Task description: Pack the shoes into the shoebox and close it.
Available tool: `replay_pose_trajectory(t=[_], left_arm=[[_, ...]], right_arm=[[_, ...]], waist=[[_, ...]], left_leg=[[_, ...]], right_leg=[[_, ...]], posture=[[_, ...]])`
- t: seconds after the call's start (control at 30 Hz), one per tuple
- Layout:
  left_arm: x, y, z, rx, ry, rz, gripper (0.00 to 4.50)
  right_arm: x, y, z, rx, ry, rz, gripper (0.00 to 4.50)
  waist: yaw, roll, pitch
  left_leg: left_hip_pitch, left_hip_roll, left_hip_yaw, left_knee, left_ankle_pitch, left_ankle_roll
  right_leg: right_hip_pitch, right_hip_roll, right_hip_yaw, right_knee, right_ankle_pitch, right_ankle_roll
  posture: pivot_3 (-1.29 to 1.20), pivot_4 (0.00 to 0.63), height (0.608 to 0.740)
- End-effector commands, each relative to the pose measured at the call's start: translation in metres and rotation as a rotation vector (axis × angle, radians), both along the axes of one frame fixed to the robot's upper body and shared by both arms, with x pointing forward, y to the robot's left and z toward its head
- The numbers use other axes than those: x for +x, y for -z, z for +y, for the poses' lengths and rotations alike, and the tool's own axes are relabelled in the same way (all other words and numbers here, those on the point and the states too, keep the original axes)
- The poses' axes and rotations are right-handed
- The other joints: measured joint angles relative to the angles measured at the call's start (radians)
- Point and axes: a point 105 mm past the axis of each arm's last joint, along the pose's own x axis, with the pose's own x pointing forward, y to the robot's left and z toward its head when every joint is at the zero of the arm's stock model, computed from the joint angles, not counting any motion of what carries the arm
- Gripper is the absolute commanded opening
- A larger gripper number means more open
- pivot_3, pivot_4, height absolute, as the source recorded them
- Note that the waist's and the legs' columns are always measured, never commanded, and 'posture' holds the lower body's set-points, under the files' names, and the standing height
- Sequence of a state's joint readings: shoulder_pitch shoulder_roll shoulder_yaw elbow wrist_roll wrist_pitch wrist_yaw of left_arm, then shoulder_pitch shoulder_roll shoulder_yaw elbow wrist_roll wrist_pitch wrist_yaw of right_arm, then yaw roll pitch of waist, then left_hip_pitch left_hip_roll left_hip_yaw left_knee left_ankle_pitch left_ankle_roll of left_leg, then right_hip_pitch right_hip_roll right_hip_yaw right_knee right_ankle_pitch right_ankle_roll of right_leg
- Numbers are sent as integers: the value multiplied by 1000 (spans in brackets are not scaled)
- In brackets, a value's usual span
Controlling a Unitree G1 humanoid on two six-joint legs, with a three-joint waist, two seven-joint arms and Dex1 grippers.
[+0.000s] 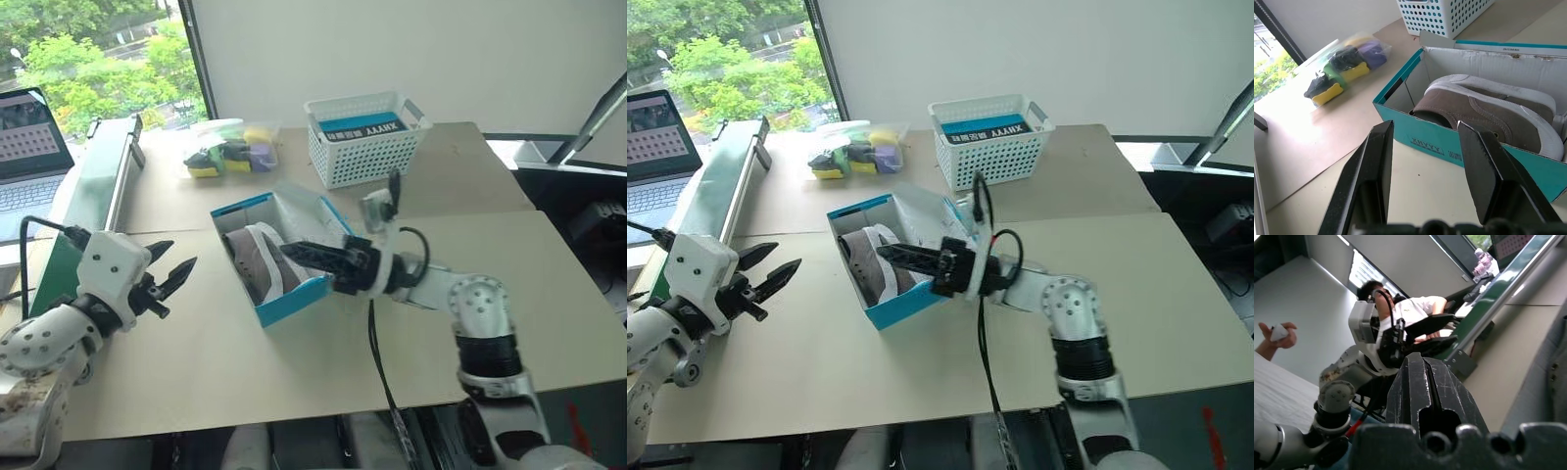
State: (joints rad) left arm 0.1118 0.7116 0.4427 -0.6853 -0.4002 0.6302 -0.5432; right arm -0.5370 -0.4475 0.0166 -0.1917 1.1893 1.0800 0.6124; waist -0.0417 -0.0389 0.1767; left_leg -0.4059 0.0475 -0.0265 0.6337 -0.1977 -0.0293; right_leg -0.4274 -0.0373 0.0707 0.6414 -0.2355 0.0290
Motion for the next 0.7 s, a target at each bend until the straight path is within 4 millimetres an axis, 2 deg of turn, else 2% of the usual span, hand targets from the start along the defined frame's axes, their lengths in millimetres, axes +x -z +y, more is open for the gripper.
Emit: replay_pose_trajectory(t=[0.03,0.13,0.23,0.33,0.4,0.5,0.57,0.7], left_arm=[[-1,-10,-4,9,17,-44,2221],[2,-10,-7,5,36,-41,2221],[3,-10,-8,-6,44,-41,2221],[2,-10,-9,-46,58,-34,2221],[-1,-8,-6,-105,58,-25,2221],[-6,7,4,-131,41,25,2221],[-10,21,11,-139,34,68,2221],[-15,37,20,-143,20,115,2221]], right_arm=[[-20,34,-24,-231,-85,-65,18],[0,85,-34,-479,44,-8,18],[27,108,-33,-546,213,39,18],[38,118,-29,-559,286,41,18],[48,119,-25,-509,360,83,18],[60,123,-22,-459,463,122,18],[70,124,-23,-433,552,138,18],[85,123,-28,-380,690,166,18]], waist=[[1,0,0],[-6,-2,-1],[-25,-2,-1],[-25,-1,0],[-25,-2,-1],[-27,-2,-1],[-26,-2,-1],[-23,-2,-1]], left_leg=[[0,0,0,0,0,0],[2,0,0,0,0,0],[6,1,2,1,0,0],[5,1,1,2,0,0],[4,1,1,2,0,0],[1,1,1,1,0,0],[1,0,1,1,-1,0],[1,0,1,1,0,0]], right_leg=[[0,0,0,0,-1,0],[2,0,0,0,-1,1],[3,2,1,2,0,0],[2,2,2,4,0,0],[2,2,2,3,0,0],[1,1,2,1,0,0],[0,1,2,1,3,-4],[0,1,1,2,3,-4]], posture=[[0,150,730],[0,150,730],[0,150,730],[0,150,730],[0,150,730],[0,150,730],[0,150,730],[0,150,730]])
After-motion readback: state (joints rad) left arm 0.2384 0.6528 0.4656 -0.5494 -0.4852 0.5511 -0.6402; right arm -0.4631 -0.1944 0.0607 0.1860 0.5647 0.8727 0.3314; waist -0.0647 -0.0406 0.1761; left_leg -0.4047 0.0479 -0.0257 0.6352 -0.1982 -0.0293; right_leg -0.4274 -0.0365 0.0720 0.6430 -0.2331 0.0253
